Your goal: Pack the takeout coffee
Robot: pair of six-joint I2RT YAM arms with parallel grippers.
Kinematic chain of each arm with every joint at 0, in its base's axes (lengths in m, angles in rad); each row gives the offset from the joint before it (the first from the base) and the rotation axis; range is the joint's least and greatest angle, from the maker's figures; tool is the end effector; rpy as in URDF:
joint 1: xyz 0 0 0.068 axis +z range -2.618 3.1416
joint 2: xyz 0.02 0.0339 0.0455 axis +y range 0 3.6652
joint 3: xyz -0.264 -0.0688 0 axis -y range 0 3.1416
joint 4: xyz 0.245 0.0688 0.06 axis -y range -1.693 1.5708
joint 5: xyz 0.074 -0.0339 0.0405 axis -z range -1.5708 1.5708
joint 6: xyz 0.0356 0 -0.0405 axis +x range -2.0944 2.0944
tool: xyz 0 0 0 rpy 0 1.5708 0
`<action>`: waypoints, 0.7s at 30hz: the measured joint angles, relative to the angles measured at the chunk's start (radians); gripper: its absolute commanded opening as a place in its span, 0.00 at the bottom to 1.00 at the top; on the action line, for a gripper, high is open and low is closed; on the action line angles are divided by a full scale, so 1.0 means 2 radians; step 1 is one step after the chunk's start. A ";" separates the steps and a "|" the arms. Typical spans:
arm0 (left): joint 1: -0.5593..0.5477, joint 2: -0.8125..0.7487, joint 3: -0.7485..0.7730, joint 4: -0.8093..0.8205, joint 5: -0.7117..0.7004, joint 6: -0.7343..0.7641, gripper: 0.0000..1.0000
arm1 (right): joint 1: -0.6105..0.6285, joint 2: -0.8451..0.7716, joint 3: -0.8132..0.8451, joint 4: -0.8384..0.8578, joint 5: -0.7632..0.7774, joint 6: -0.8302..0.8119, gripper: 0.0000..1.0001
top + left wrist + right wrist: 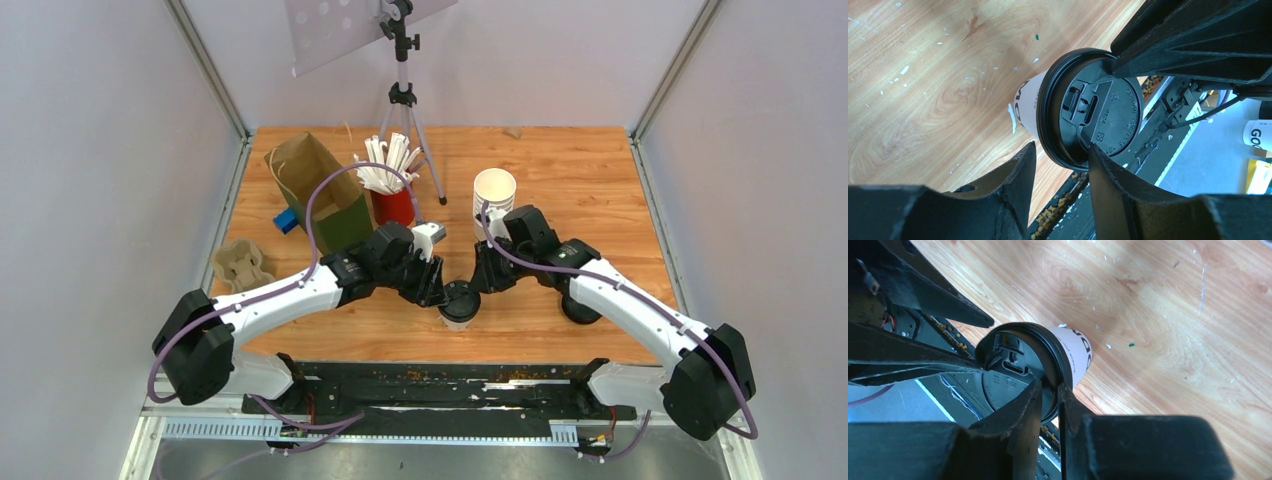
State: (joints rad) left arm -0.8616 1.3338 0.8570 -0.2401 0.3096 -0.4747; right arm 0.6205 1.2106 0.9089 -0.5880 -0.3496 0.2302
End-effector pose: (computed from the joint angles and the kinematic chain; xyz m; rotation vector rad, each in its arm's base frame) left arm 0.1771 -0.2230 0.2401 0.6466 2.3891 -0.9982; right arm 0.1934 0.1532 0.2616 -0.6513 2.4717 0.7834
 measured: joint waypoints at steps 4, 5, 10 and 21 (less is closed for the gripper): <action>0.000 0.003 0.000 0.003 0.000 0.000 0.50 | 0.000 -0.001 -0.010 0.002 0.002 0.006 0.17; 0.000 0.003 0.000 0.003 0.000 0.000 0.49 | -0.001 -0.002 -0.013 0.005 0.003 0.008 0.17; 0.000 0.003 0.000 0.004 -0.001 0.000 0.48 | -0.001 -0.012 -0.024 0.015 0.006 0.017 0.14; -0.001 0.004 -0.023 0.046 -0.002 -0.017 0.45 | -0.004 -0.036 -0.077 0.078 -0.001 0.060 0.12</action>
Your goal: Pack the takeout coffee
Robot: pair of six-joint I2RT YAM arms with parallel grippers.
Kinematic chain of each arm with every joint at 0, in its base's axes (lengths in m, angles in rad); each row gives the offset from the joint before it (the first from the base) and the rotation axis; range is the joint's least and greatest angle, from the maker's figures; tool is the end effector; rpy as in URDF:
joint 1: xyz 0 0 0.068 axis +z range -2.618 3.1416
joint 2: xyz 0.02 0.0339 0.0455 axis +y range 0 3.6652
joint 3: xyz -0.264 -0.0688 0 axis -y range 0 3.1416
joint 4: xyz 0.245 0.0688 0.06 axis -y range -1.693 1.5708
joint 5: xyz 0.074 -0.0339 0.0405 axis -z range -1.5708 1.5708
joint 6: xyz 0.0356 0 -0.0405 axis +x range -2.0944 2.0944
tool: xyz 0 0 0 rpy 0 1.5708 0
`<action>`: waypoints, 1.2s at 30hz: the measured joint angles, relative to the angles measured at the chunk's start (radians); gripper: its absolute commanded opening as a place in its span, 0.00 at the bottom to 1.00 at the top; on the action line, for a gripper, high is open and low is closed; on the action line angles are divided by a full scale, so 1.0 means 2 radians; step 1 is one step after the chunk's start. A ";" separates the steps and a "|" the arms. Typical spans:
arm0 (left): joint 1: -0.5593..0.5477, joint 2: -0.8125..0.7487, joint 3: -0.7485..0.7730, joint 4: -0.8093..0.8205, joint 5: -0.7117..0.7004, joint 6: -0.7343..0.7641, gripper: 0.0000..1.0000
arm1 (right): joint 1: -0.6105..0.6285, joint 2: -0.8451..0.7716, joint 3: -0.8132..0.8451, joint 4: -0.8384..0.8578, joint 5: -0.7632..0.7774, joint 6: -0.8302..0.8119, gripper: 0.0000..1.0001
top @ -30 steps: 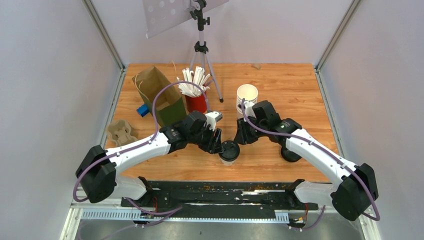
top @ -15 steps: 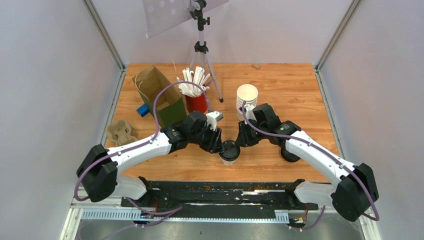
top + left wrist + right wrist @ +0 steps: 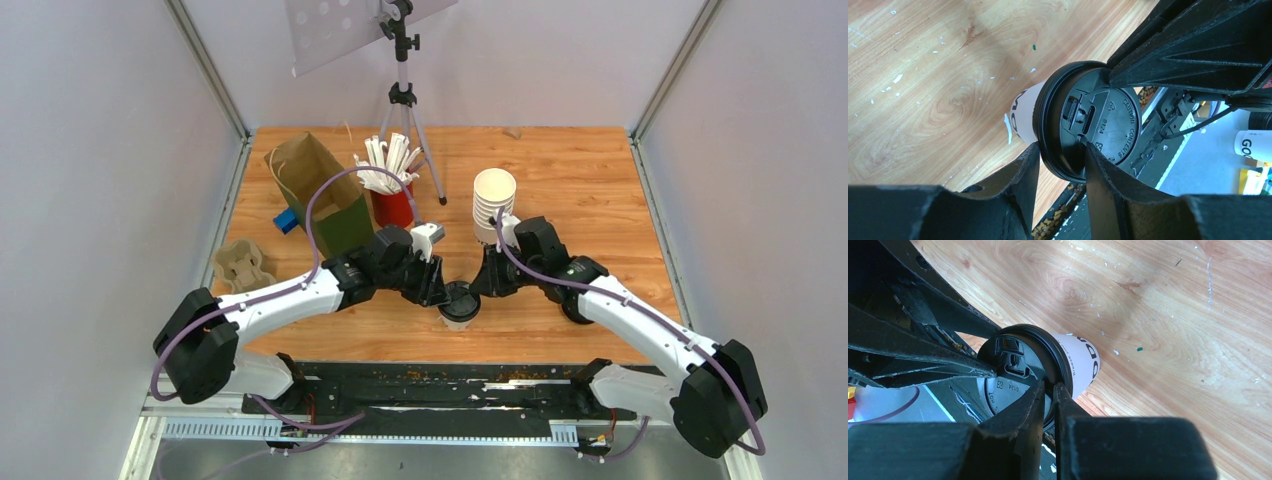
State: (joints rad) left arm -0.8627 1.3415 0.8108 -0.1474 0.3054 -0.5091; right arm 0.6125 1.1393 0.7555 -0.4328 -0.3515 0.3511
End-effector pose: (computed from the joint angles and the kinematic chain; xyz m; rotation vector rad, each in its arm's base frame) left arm 0.1777 -0.2240 0.2306 0.6050 2.3663 -1.0284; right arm 0.1834 0.1439 0.2389 -0.4997 2.4534 0.8514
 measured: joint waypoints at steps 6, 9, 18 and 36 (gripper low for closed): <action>0.000 0.001 -0.006 0.014 0.001 -0.010 0.48 | 0.000 -0.012 -0.003 0.001 0.003 0.011 0.15; 0.000 0.000 0.002 0.001 -0.001 -0.008 0.51 | 0.000 -0.010 0.016 -0.034 0.005 0.010 0.19; 0.000 0.005 0.113 -0.113 -0.029 0.025 0.65 | 0.000 -0.009 0.126 -0.119 0.019 0.002 0.41; 0.000 -0.142 0.248 -0.297 -0.156 0.078 1.00 | 0.000 -0.090 0.214 -0.191 0.206 -0.027 0.98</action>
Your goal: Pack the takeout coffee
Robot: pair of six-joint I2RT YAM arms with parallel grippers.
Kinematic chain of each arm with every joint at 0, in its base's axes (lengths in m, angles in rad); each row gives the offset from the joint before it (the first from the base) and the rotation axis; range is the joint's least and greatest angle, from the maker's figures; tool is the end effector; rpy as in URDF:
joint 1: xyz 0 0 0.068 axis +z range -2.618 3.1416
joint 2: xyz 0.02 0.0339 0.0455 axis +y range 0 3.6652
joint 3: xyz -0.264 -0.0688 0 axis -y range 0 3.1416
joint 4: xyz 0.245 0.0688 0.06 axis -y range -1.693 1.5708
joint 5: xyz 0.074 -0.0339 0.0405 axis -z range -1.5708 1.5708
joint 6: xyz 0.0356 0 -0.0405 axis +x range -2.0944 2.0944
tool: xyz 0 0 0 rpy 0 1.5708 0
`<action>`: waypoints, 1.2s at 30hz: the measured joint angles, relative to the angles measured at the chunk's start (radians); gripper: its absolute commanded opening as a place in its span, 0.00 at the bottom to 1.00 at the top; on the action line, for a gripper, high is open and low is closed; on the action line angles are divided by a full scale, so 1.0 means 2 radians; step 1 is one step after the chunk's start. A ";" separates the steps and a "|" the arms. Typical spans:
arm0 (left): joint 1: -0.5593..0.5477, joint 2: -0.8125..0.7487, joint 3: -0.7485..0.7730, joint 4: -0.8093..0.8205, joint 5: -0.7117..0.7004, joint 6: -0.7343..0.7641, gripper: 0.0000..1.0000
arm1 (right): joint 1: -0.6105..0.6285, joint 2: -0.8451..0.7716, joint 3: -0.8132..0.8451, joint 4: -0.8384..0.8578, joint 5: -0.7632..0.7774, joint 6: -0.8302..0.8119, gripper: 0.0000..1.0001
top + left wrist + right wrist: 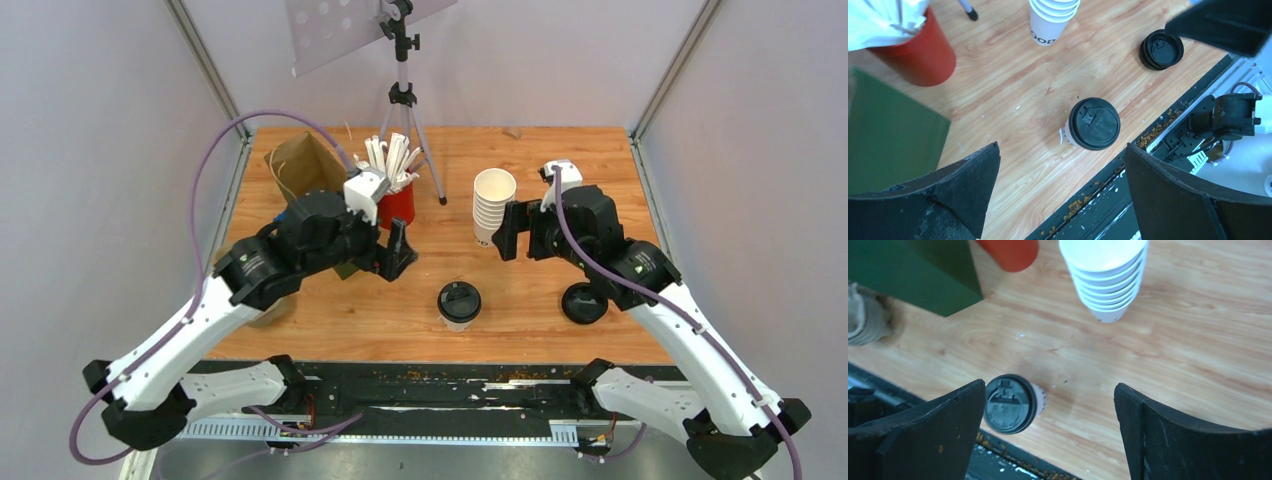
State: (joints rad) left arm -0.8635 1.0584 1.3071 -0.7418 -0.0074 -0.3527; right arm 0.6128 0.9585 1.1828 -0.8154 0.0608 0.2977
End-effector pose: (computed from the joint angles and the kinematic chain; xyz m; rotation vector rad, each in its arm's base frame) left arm 0.1365 -0.1593 0.4102 0.5382 2.0799 -0.7273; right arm 0.1524 0.1045 0.3815 -0.3095 2.1748 0.4549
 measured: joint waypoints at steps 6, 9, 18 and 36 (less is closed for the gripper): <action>0.000 -0.068 -0.031 -0.018 -0.014 0.000 0.97 | 0.000 0.068 0.071 -0.007 0.054 -0.023 0.88; 0.000 -0.083 -0.056 -0.029 -0.011 0.000 0.96 | 0.000 0.101 0.085 -0.004 0.028 -0.030 0.94; 0.000 -0.138 -0.130 -0.044 -0.042 0.033 1.00 | 0.098 0.102 -0.006 0.011 -0.061 -0.044 1.00; 0.000 -0.274 -0.255 0.016 -0.115 0.103 1.00 | 0.195 0.155 -0.065 0.040 0.001 -0.035 1.00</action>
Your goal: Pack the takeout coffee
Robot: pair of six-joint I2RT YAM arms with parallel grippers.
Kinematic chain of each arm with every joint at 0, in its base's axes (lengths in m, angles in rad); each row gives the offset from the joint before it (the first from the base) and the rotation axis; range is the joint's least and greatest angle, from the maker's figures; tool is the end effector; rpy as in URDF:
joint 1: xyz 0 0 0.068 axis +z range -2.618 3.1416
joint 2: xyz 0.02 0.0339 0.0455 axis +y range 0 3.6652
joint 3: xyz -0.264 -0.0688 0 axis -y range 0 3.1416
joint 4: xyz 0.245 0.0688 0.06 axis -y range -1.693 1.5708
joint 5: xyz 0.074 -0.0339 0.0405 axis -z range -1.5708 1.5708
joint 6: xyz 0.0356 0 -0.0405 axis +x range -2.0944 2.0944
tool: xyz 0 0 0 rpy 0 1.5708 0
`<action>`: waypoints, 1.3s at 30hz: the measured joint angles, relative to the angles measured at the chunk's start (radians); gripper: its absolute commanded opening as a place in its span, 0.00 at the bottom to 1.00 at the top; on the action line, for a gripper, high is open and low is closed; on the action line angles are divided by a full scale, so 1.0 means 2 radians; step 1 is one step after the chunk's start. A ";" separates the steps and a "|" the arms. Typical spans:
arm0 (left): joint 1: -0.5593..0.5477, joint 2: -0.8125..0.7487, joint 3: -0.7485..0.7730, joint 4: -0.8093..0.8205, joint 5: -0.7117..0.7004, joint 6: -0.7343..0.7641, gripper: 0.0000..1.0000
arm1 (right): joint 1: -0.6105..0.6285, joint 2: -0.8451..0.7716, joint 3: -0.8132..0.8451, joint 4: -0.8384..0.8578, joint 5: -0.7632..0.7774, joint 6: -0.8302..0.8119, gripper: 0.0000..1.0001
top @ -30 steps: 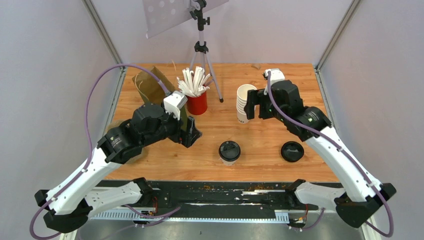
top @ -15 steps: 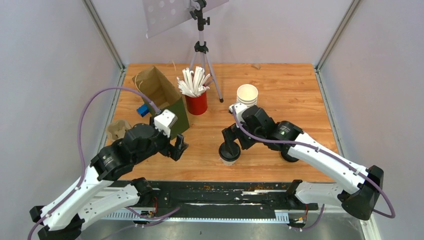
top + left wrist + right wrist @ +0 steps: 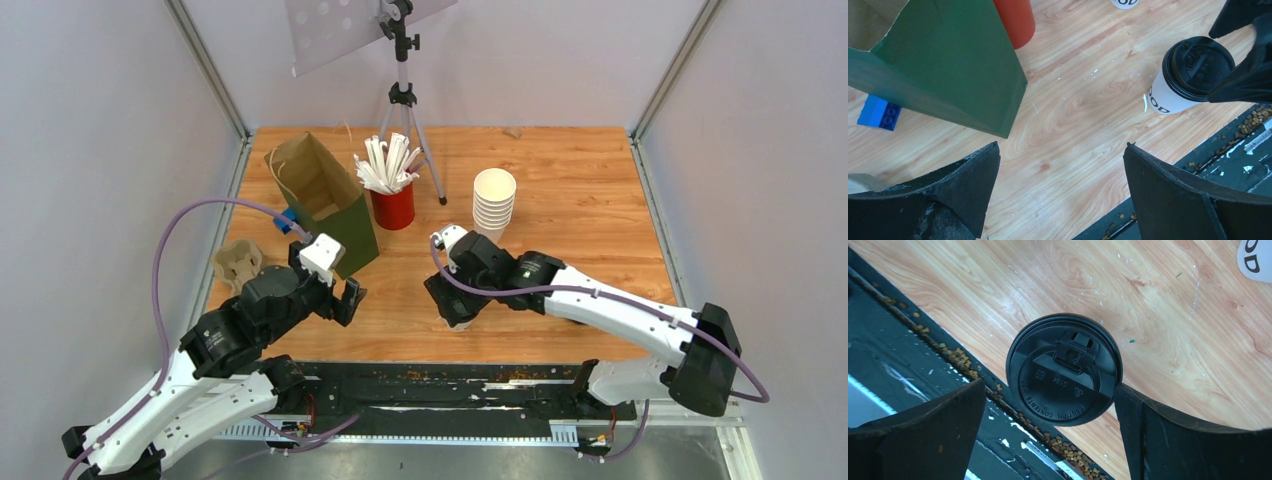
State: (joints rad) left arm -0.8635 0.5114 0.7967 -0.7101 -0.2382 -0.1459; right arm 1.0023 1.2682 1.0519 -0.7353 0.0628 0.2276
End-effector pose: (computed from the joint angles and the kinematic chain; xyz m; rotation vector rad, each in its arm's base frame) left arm 0.0759 -0.0758 0.3245 0.5579 1.9276 -0.4146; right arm 0.1403 0.2154 0.2823 -0.9472 2.3901 0.4085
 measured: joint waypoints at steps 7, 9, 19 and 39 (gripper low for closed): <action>0.000 0.000 0.000 0.002 -0.006 0.007 1.00 | 0.026 0.048 0.013 -0.009 0.059 0.002 0.96; 0.000 -0.001 0.000 0.002 -0.006 0.009 1.00 | 0.029 0.053 0.016 -0.012 0.068 0.002 0.93; 0.000 -0.004 0.000 0.002 -0.014 0.009 1.00 | 0.030 0.053 0.017 -0.015 0.073 0.005 0.86; 0.000 -0.012 0.000 0.002 -0.019 0.009 1.00 | -0.038 0.012 0.012 -0.045 0.104 0.025 0.80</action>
State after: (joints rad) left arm -0.8635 0.4877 0.7967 -0.7067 -0.2756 -0.1276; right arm 0.9260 1.2919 1.0763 -0.8257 0.2714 0.2768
